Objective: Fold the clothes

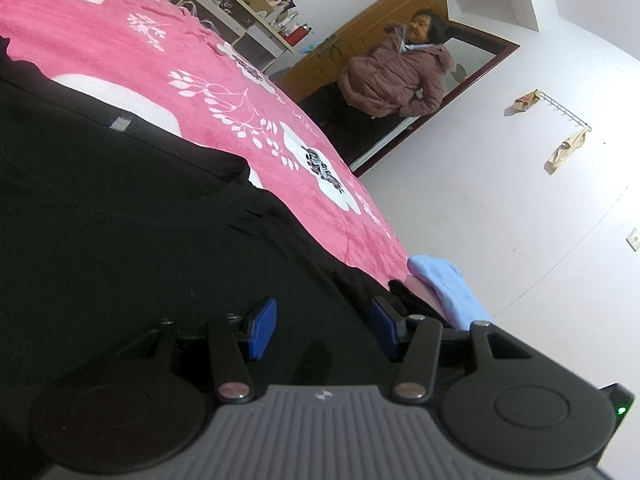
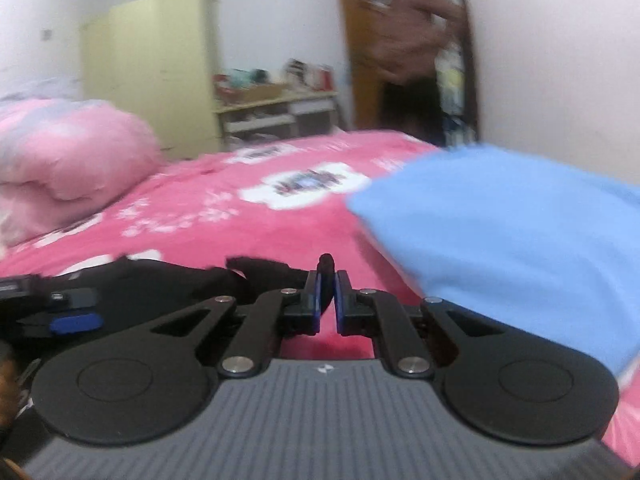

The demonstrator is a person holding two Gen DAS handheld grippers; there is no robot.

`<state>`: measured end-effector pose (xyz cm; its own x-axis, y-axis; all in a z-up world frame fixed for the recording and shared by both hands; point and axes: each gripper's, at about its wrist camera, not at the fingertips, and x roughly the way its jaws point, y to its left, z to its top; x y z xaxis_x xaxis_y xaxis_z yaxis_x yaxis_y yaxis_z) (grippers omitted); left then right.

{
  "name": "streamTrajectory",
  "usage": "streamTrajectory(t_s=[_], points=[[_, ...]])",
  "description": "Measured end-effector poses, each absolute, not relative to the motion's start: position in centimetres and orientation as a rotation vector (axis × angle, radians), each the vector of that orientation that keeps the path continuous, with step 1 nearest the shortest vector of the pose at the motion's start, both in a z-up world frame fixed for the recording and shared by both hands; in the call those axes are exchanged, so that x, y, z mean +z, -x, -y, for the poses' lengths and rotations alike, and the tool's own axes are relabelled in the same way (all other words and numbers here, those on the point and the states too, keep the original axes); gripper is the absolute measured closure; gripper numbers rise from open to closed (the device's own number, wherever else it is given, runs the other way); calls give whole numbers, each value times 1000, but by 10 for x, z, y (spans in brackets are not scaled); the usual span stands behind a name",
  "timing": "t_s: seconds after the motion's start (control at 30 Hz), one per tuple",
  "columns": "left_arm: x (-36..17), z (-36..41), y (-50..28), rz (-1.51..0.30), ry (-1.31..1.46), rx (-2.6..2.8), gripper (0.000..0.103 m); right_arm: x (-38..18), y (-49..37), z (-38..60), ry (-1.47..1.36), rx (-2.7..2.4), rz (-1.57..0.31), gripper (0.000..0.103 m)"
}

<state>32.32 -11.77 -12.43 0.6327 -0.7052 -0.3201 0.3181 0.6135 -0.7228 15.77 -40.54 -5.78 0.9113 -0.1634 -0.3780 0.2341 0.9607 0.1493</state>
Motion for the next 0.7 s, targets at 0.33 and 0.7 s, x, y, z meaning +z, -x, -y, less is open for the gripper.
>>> streamTrajectory(t_s=[0.33, 0.7], points=[[-125, 118, -323, -640, 673, -639, 50, -75, -170, 409, -190, -400, -539, 96], [-125, 117, -322, -641, 677, -641, 50, -48, -161, 394, -170, -284, -475, 92]])
